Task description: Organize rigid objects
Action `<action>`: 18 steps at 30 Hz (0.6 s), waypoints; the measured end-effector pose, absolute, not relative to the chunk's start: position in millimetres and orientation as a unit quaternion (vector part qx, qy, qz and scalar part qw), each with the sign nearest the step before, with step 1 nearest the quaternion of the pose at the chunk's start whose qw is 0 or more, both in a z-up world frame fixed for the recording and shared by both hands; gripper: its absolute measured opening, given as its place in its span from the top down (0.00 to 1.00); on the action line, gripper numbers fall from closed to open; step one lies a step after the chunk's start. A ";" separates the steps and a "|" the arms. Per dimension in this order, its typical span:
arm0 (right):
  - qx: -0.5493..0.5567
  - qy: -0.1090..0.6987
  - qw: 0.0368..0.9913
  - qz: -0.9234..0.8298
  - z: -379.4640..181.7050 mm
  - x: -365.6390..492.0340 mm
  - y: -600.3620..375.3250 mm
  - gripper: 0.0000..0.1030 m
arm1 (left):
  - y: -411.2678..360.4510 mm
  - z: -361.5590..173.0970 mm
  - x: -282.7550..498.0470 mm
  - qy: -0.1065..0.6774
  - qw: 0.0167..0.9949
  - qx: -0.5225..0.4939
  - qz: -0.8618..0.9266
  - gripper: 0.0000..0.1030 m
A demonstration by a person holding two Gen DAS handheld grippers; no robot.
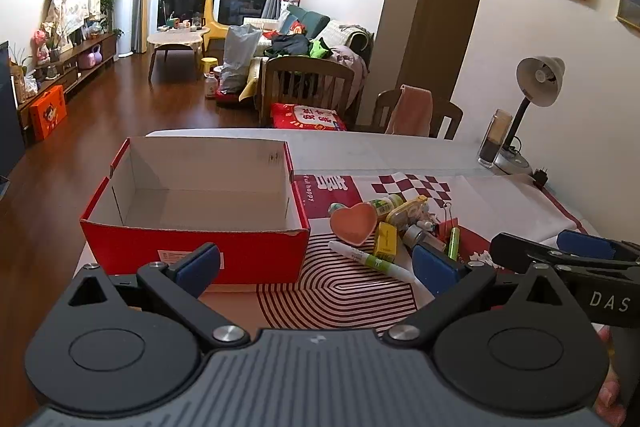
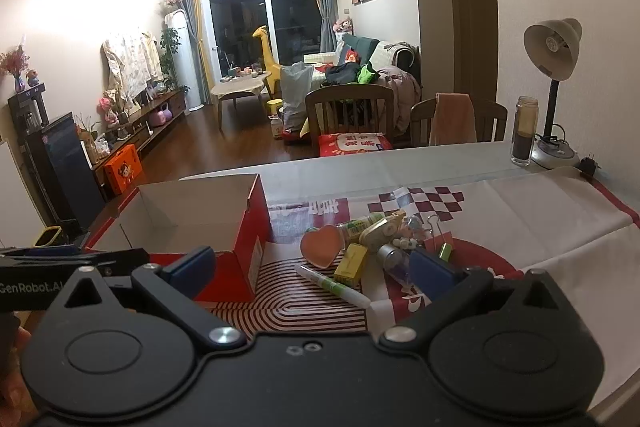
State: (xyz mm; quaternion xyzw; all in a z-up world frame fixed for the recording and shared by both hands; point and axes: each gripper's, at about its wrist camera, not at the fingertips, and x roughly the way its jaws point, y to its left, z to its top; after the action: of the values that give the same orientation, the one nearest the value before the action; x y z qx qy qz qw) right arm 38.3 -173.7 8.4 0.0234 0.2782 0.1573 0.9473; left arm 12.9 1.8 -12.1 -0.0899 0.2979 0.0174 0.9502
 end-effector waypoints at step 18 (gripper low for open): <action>0.017 0.283 0.948 0.143 11.7 40.0 -177.8 0.00 | -8.4 -14.6 19.9 0.303 0.949 -0.080 0.014 0.00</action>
State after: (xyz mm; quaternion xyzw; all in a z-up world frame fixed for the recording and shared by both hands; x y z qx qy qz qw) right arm 40.0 -177.8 11.7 0.0165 0.2831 0.1433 0.9482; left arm 19.9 -8.4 -14.6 -0.0805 0.3033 0.0145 0.9494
